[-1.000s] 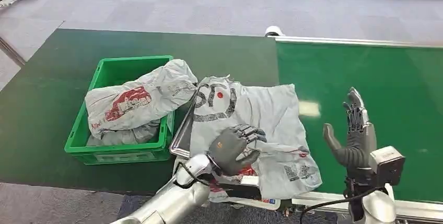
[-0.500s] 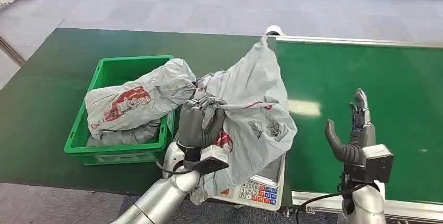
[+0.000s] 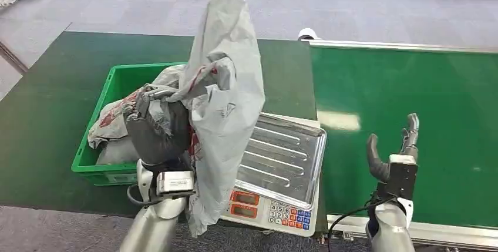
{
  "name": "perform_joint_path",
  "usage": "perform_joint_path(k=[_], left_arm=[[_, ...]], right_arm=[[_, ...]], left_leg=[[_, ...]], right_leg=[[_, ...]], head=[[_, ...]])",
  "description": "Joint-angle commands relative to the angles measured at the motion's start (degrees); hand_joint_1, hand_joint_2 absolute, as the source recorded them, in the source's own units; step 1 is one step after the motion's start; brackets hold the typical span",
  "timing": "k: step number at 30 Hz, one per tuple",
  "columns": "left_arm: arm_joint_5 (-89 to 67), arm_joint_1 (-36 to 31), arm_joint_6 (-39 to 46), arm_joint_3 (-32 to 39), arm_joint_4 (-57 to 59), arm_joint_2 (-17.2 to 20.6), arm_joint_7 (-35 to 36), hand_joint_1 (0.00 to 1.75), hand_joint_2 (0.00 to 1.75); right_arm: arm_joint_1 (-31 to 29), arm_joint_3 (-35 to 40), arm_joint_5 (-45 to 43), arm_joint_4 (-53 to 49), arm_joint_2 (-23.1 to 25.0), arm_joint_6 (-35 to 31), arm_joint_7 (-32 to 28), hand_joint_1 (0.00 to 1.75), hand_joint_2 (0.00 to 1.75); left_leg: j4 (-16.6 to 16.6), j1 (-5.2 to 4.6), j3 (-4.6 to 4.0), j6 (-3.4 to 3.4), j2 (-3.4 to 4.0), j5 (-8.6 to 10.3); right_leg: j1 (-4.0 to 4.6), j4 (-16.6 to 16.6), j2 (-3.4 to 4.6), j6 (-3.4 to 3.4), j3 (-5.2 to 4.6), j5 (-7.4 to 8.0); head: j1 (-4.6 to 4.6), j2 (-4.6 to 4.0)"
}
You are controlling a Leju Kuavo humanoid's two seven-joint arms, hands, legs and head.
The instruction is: Moved the parcel from conveyor to table for the left to box.
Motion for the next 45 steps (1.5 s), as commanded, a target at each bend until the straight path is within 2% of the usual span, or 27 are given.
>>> perform_joint_path(k=[1,2,3,5,8,13,14,17,20,25,26,29,31,35,36,39,41,45], left_arm=[[-17.3,-0.1,-0.1,12.9,-3.6,-0.4,0.2,1.75,1.75],[-18.3,-0.4,-0.1,13.8,-2.5,-0.9,0.2,1.75,1.75],[-18.1,-1.4,-0.1,14.4,-0.9,-0.3,0.2,1.75,1.75],[-23.4,-2.0,-0.1,18.2,0.4,-3.3,0.2,1.75,1.75],[-27.4,-2.6,-0.1,22.5,1.9,-5.1,0.2,1.75,1.75],[-30.5,-3.0,-0.1,25.9,3.3,-6.3,0.2,1.75,1.75],[-34.2,-4.0,-0.1,30.0,6.2,-7.4,0.2,1.75,1.75],[-39.2,-6.3,-0.1,35.7,7.2,-7.8,0.2,1.75,1.75],[-33.0,-5.3,-0.1,34.0,2.1,-7.4,0.2,1.75,1.75],[-33.0,-5.3,-0.1,34.0,2.1,-7.4,0.2,1.75,1.75],[-28.9,-3.7,-0.1,32.3,-4.2,-6.5,0.2,1.75,1.75],[-32.2,-3.6,-0.1,36.6,-9.1,-7.5,0.2,1.75,1.75],[-27.5,-4.1,-0.1,37.4,-12.8,-6.9,0.2,1.75,1.75],[-14.0,-4.0,-0.1,34.3,-23.7,-5.7,0.2,1.75,1.75],[-6.9,-3.7,-0.1,32.3,-25.3,-5.6,0.2,1.75,1.75],[1.8,-1.4,-0.1,25.3,-31.9,-5.2,0.2,1.75,1.75],[2.3,-0.3,-0.1,22.9,-35.6,-6.0,0.2,1.75,1.75],[6.1,0.7,-0.1,16.6,-40.4,-5.0,0.2,1.75,1.75]], right_arm=[[-2.8,7.0,-0.4,10.1,-3.4,-0.1,0.0,0.0,1.75],[-2.4,7.8,1.3,9.4,-4.2,-2.4,0.0,0.0,1.75],[-1.3,5.9,1.7,7.6,-5.0,-1.4,0.0,0.0,1.75],[-0.9,3.7,-0.3,7.8,-5.5,-1.5,0.0,0.0,1.75],[0.4,-1.9,-4.1,8.9,-5.4,3.0,0.0,0.0,1.75],[2.6,-4.8,-5.3,7.0,-5.2,5.7,0.0,0.0,1.75],[3.1,-6.1,-4.6,6.2,-4.6,6.4,0.0,0.0,1.75],[1.7,-4.6,-3.6,7.7,-4.5,5.9,0.0,0.0,1.75],[1.1,-4.3,-3.0,8.4,-4.2,6.6,0.0,0.0,1.75],[1.1,-4.3,-3.0,8.4,-4.2,6.6,0.0,0.0,1.75],[0.4,-4.0,-2.7,9.2,-3.9,7.2,0.0,0.0,1.75],[0.7,-4.1,-2.2,9.2,-3.4,6.9,0.0,0.0,1.75],[1.0,-4.0,-2.2,9.1,-3.3,7.0,0.0,0.0,1.75],[-0.2,-3.0,-2.2,10.3,-3.5,6.8,0.0,0.0,1.75],[-0.6,-2.7,-2.5,10.8,-3.7,6.5,0.0,0.0,1.75],[-1.8,-2.6,-3.1,12.4,-4.3,6.7,0.0,0.0,1.75],[-1.9,-2.5,-3.3,12.6,-4.4,6.7,0.0,0.0,1.75],[-3.0,-2.1,-3.5,13.9,-4.4,6.4,0.0,0.0,1.75]], left_leg=[[-0.1,0.05,0.17,-0.02,0.21,-0.02],[-0.1,0.04,0.14,-0.02,0.13,-0.01],[-0.1,0.06,0.17,-0.01,0.12,-0.01],[-0.1,0.04,0.19,-0.01,0.1,-0.01],[-0.1,0.04,0.17,0.0,-0.1,0.0],[-0.1,0.02,0.2,-0.05,-0.12,-0.02],[-0.1,0.0,0.13,-0.07,-0.11,-0.02],[0.0,0.02,0.08,-0.07,-0.02,-0.04],[0.0,0.03,0.08,-0.08,0.07,-0.04],[0.0,0.08,0.1,-0.08,0.19,-0.04],[0.0,0.08,0.07,-0.08,0.2,-0.05],[0.1,0.1,0.0,-0.09,0.37,-0.09],[0.0,0.12,0.07,-0.11,0.42,-0.12],[0.1,0.15,-0.07,-0.13,0.41,-0.13],[0.1,0.14,-0.08,-0.12,0.39,-0.11],[0.1,0.16,0.01,-0.11,0.41,-0.13],[0.1,0.16,0.01,-0.09,0.35,-0.13],[0.0,0.12,0.02,-0.08,0.28,-0.1]], right_leg=[[0.06,-0.1,0.15,-0.06,0.14,0.06],[0.05,-0.1,0.08,-0.05,0.13,0.04],[0.08,-0.2,0.05,-0.06,0.18,0.05],[0.06,-0.2,0.03,-0.06,0.2,0.04],[0.05,-0.2,-0.15,-0.04,0.22,0.0],[0.03,-0.2,-0.18,-0.07,0.23,-0.02],[0.01,-0.1,-0.15,-0.06,0.12,-0.01],[0.03,-0.1,-0.06,-0.08,0.02,-0.01],[0.05,-0.1,0.02,-0.09,0.0,0.01],[0.09,-0.1,0.05,-0.12,-0.01,0.01],[0.09,0.0,0.09,-0.12,-0.03,0.01],[0.11,0.0,0.27,-0.12,-0.11,0.04],[0.13,-0.1,0.3,-0.14,-0.05,0.04],[0.16,0.0,0.28,-0.16,-0.18,0.03],[0.15,0.0,0.26,-0.14,-0.19,0.04],[0.17,0.0,0.26,-0.15,-0.09,0.03],[0.18,-0.1,0.19,-0.13,-0.06,0.02],[0.13,-0.1,0.17,-0.11,-0.02,0.02]], head=[[-0.02,0.0],[0.0,0.0],[0.0,0.0],[0.0,0.0],[-0.02,0.0],[0.0,0.0],[0.0,0.0],[-0.02,0.0],[0.02,0.0],[0.0,0.0],[0.0,0.0],[0.0,0.0],[0.0,0.0],[-0.02,0.0],[-0.02,0.0],[-0.02,0.0],[-0.02,0.0],[0.0,0.0]])
